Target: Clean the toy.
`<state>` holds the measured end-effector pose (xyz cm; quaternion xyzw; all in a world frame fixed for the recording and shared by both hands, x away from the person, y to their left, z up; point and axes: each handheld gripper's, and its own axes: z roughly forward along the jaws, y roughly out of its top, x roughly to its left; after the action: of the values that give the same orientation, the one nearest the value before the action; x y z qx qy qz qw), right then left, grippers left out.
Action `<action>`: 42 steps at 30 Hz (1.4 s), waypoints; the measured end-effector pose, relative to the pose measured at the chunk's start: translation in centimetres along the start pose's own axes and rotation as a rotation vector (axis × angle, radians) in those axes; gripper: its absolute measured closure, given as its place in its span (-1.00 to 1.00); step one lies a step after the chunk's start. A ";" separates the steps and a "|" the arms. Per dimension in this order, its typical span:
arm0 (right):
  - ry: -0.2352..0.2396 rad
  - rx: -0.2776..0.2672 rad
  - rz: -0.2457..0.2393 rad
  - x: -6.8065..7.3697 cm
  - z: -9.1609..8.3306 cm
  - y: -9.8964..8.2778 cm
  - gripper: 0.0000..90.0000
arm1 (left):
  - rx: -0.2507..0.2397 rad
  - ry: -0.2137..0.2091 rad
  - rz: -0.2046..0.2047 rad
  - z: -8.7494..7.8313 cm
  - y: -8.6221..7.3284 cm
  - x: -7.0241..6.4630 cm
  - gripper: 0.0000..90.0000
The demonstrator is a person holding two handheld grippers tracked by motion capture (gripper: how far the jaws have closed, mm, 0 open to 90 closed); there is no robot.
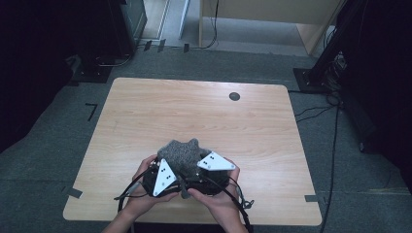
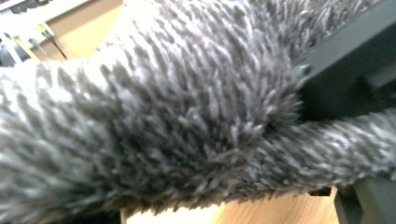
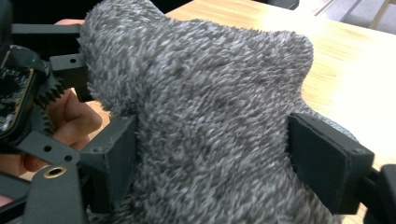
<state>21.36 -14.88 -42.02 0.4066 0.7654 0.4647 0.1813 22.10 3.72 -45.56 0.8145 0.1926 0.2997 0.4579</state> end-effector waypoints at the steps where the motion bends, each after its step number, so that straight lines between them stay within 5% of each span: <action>1: 0.004 -0.004 0.007 -0.1 0.0 0.0 -0.54 | 0.002 0.005 0.008 0.0 0.0 -0.1 -0.23; 9: 0.046 -0.003 0.057 -0.7 -0.2 -0.3 -0.22 | 0.001 0.023 0.026 -0.1 0.0 -0.1 -0.23; 14: 0.115 -0.045 0.095 -1.5 -1.1 0.0 0.39 | -0.011 0.017 0.004 -0.2 -0.3 0.6 -0.23; 16: 0.152 -0.060 0.126 -2.0 -1.3 0.1 0.43 | -0.024 0.020 0.001 -0.2 -0.3 0.6 -0.23; 19: 0.121 -0.073 0.146 -1.9 -1.3 0.0 0.20 | -0.013 0.028 0.012 -0.1 -0.4 0.5 -0.23; 24: 0.036 0.028 0.179 -0.8 0.4 -0.2 -0.90 | -0.022 0.025 0.035 -0.2 -0.2 -0.1 -0.23; 26: 0.021 0.036 0.208 -0.9 0.7 -0.3 -0.97 | -0.030 0.026 0.048 -0.2 -0.1 -0.4 -0.23; 30: 0.059 0.013 0.192 -1.0 0.3 -0.3 -0.68 | -0.061 0.022 0.051 -0.5 0.0 -0.5 -0.23; 38: 0.089 0.010 0.183 -1.3 -0.2 -0.1 -0.50 | -0.079 0.042 0.076 -0.8 0.0 -0.4 -0.23; 42: 0.145 -0.025 0.177 -1.7 -1.1 0.2 0.03 | -0.095 0.040 0.043 -1.1 -0.2 0.4 -0.23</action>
<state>21.76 -16.79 -41.45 0.4357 0.7317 0.5166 0.0888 21.68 4.78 -45.20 0.7897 0.1698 0.3344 0.4855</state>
